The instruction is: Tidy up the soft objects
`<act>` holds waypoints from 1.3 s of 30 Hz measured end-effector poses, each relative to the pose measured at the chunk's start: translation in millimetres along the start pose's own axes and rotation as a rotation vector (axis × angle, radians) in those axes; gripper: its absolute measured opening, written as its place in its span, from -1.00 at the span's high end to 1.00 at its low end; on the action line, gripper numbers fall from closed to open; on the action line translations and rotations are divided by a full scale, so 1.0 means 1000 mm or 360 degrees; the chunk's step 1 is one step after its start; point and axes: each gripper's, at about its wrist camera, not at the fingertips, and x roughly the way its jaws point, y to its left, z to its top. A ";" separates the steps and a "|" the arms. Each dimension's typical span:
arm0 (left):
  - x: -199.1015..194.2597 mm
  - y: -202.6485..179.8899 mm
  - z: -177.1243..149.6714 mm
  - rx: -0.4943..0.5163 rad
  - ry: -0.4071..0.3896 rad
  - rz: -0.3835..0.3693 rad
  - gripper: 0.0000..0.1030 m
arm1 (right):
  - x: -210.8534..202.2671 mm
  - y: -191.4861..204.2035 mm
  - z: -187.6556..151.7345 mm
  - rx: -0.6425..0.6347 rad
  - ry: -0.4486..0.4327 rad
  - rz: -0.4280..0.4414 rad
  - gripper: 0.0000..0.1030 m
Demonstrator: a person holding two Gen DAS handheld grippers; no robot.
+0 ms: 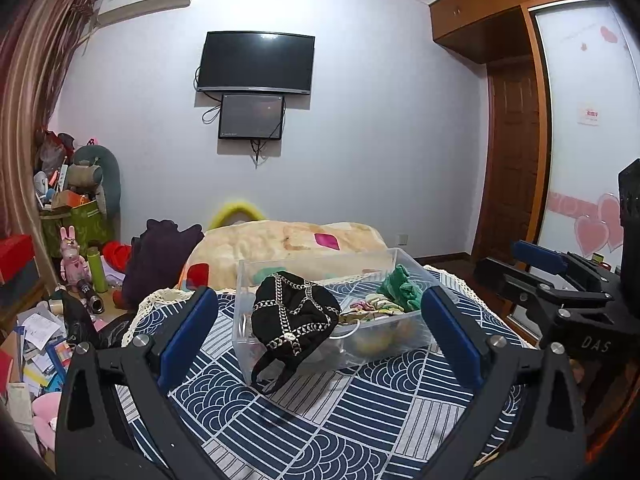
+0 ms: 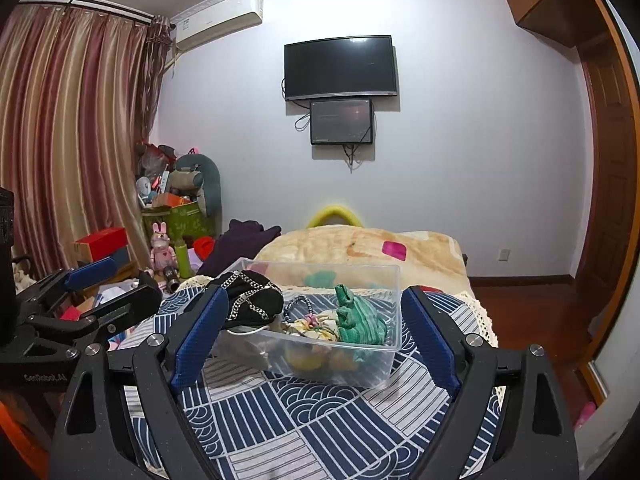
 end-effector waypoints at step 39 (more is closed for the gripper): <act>0.001 0.003 0.001 -0.0046 0.0040 -0.0080 -1.00 | -0.002 0.005 -0.004 -0.0006 0.0008 0.0009 -0.70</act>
